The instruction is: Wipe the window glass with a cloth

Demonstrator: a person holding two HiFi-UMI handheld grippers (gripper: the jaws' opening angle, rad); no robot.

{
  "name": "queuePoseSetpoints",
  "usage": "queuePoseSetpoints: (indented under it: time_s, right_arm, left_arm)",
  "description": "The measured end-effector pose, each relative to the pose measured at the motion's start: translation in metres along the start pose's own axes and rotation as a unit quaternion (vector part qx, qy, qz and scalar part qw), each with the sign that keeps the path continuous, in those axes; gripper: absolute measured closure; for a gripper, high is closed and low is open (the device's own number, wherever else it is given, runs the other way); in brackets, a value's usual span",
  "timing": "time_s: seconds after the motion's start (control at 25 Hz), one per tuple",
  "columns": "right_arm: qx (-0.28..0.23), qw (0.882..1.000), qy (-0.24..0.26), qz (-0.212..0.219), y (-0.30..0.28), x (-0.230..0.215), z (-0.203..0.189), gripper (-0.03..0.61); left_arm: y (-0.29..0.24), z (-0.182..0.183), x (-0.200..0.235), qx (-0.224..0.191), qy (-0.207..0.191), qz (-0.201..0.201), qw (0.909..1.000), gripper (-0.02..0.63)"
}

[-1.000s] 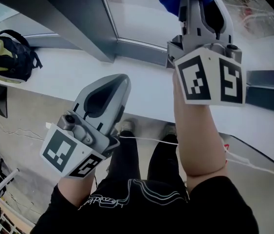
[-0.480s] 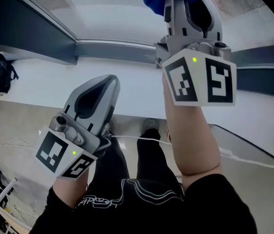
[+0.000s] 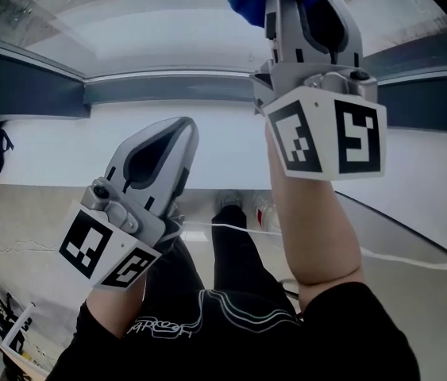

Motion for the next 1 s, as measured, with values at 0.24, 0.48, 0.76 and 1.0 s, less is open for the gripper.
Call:
queuePoseSetpoints:
  time_s: [0.24, 0.48, 0.76, 1.0]
  right_arm:
    - [-0.012, 0.999, 0.030, -0.025, 0.017, -0.055, 0.014, 0.515]
    - [-0.017, 0.997, 0.041, -0.058, 0.040, -0.127, 0.011, 0.515]
    - [-0.022, 0.991, 0.064, -0.116, 0.061, -0.210, 0.024, 0.515]
    - [-0.020, 0.981, 0.076, -0.180, 0.073, -0.274, 0.051, 0.515]
  left_arm:
    - [-0.034, -0.021, -0.019, 0.020, 0.010, -0.012, 0.9997, 0.607]
    - [-0.079, -0.047, -0.044, 0.032, 0.011, -0.043, 0.9985, 0.607]
    - [-0.118, -0.063, -0.068, 0.054, 0.015, -0.067, 0.9962, 0.607]
    - [-0.140, -0.053, -0.088, 0.066, 0.020, -0.088, 0.9938, 0.607]
Point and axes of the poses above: the fingertips, and each gripper's own axes: y backward along the fingers, x to its left, z out of its top, the point moved 1 cm from there along y, backward along the fingers, and after that the axes turned 10 degrees about -z, right-handed, at the moved point
